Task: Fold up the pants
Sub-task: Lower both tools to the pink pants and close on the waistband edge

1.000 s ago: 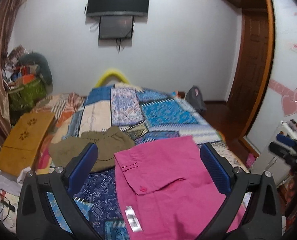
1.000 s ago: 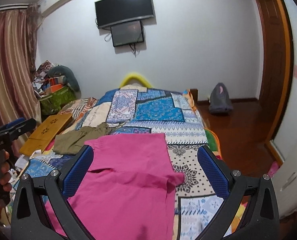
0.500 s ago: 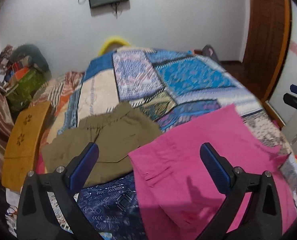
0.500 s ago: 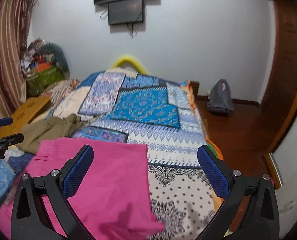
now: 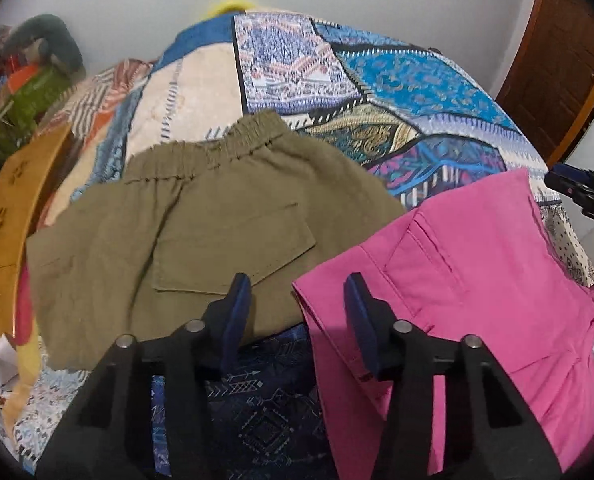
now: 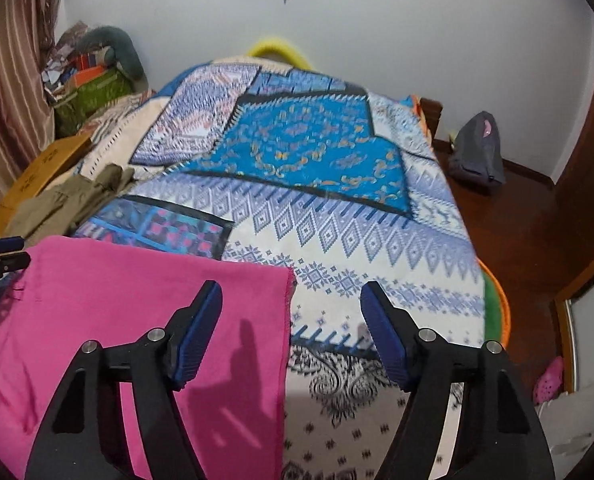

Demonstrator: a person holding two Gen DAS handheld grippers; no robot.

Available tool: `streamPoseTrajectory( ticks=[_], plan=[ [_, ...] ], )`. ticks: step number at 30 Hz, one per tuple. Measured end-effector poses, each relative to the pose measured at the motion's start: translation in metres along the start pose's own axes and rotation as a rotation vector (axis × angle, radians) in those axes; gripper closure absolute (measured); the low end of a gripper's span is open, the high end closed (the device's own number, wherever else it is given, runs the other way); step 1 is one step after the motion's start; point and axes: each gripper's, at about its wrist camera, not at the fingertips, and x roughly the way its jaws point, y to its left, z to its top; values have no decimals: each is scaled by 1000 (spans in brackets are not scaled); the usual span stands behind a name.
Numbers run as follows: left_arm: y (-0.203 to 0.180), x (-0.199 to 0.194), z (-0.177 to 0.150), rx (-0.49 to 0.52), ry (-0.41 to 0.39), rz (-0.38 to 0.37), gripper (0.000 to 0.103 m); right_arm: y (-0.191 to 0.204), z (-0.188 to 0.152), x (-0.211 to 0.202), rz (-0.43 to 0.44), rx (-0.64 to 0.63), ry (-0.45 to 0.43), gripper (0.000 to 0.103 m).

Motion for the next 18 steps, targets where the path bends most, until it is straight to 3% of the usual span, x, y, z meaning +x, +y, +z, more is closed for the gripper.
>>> streamPoseTrajectory(
  ticks=[3,7,11,15,17,18],
  plan=[
    [0,6,0,-6,7,-9,56,3,4,16,22,-23,24,41],
    [1,15,0,-23,33,-39,56,6,5,33,62,-21,63,41],
    [2,19,-2,-28,38,-63,56,8,5,36,73,-25,50,45],
    [12,26,-5,-96,61,-132,63,12,5,35,100,-36,58,67],
    [9,25,-7,-91,59,-171,81,16,6,35,99,-49,61,76],
    [6,24,-7,-84,58,-170,81,18,6,35,106,-51,63,84]
  ],
)
